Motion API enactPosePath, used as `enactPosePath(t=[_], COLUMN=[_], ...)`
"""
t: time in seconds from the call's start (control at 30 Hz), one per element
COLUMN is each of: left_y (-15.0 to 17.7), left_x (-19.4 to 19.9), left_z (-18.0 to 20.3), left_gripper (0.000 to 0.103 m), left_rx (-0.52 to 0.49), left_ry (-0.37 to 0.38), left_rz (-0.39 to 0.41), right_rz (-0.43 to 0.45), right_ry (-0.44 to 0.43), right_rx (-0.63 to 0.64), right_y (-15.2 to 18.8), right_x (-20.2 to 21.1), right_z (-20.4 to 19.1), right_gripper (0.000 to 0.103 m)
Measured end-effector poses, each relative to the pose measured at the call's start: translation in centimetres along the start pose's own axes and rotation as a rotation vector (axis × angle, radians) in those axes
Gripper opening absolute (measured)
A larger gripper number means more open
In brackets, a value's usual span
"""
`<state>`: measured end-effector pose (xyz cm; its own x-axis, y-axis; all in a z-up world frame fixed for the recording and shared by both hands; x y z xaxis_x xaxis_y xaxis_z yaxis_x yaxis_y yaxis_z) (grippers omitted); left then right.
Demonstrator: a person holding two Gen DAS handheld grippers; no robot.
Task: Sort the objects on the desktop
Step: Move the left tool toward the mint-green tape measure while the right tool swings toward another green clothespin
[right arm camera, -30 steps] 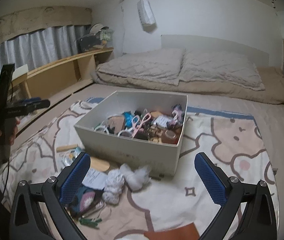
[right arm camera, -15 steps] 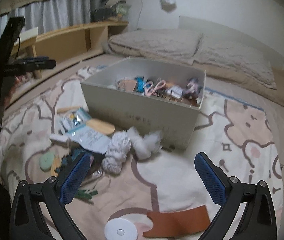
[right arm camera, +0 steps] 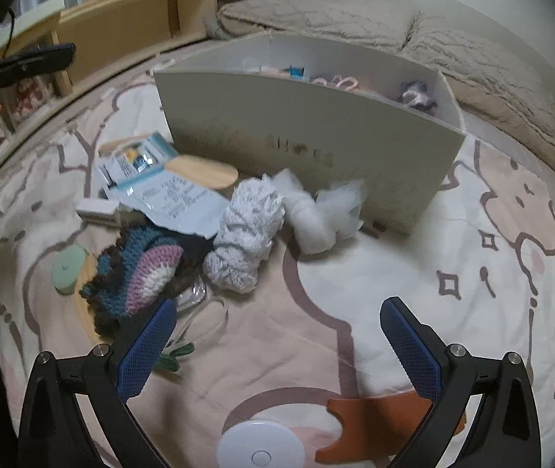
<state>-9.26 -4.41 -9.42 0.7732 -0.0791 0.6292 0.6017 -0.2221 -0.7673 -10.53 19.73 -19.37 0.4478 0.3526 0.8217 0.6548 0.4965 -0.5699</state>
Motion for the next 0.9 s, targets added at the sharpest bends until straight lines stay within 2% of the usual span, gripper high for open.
enactPosePath(t=[0.1, 0.63, 0.9], left_y=[0.7, 4.8, 6.5], left_x=[-0.3, -1.7, -2.3], left_z=[0.5, 3.5, 4.9], left_gripper=[0.099, 0.099, 0.099], left_rx=[-0.044, -0.228, -0.268], left_ry=[0.010, 0.077, 0.121], left_rz=[-0.021, -0.137, -0.202], right_rz=[-0.043, -0.150, -0.164], right_ry=[0.035, 0.063, 0.129], right_rx=[0.023, -0.043, -0.115], right_y=[0.4, 1.1, 0.8], right_x=[-1.1, -3.7, -3.5], right_z=[-0.2, 0.2, 3.4], right_gripper=[0.103, 0.103, 0.103])
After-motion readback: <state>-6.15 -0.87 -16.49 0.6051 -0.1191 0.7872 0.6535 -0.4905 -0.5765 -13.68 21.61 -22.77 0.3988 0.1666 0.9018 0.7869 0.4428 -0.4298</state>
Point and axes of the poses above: each gripper's, at about its wrist camera, not at the fingertips, and x roughly against the way its jaws point, z to its right, y to its underside, the point moved 2 cm from there along -x, roughly the way its jaws point, and after that the axes turned 4 degrees about -y, right-handed, at the moved point
